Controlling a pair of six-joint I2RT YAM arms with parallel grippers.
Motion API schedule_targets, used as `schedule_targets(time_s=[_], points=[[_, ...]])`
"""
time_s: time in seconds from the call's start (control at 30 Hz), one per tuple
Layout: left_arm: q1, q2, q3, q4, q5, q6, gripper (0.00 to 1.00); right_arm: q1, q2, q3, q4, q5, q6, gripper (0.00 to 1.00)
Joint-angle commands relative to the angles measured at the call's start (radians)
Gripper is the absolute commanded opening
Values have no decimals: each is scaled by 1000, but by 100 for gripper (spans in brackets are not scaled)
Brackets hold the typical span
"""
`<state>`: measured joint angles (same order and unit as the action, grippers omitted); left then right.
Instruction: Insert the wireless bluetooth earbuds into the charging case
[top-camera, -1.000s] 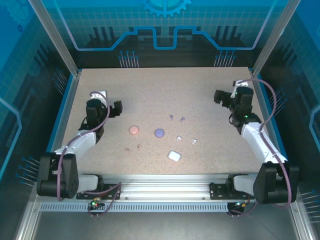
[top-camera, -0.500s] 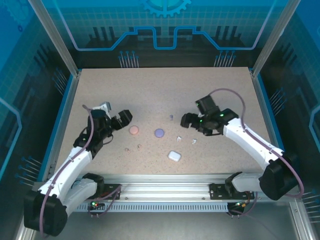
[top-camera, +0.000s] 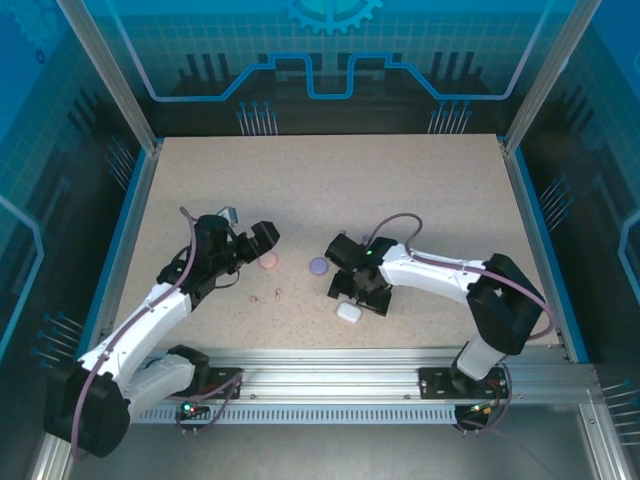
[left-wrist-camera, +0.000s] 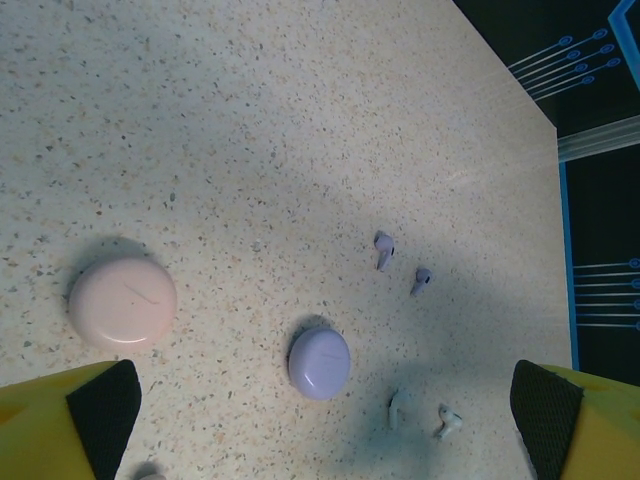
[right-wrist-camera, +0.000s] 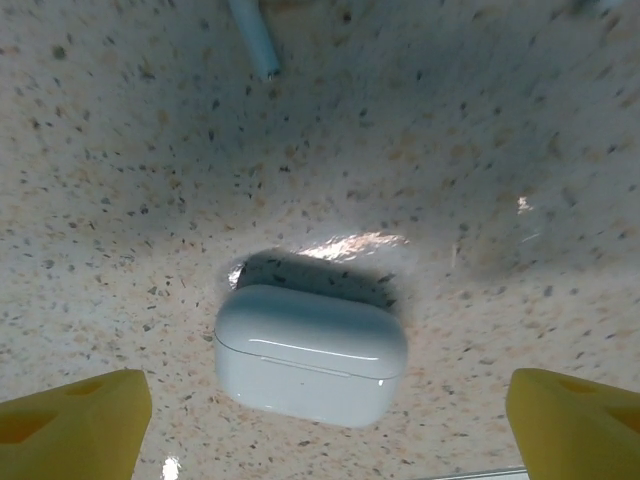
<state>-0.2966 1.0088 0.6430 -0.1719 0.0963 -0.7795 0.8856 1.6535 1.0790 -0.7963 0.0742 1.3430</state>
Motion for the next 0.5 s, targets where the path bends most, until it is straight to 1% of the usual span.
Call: schedule_targets(time_s=[0.0,0.17,0.47], points=[[-6,27,34,-10,48,18,99,36,57,64,-31,7,118,93],[-6,37,40,-5,57,27,99,61,121,101,-38,-4,132,92],[-5,55,66,-13,63,46,99,62,105,58,-44,12,155,92]])
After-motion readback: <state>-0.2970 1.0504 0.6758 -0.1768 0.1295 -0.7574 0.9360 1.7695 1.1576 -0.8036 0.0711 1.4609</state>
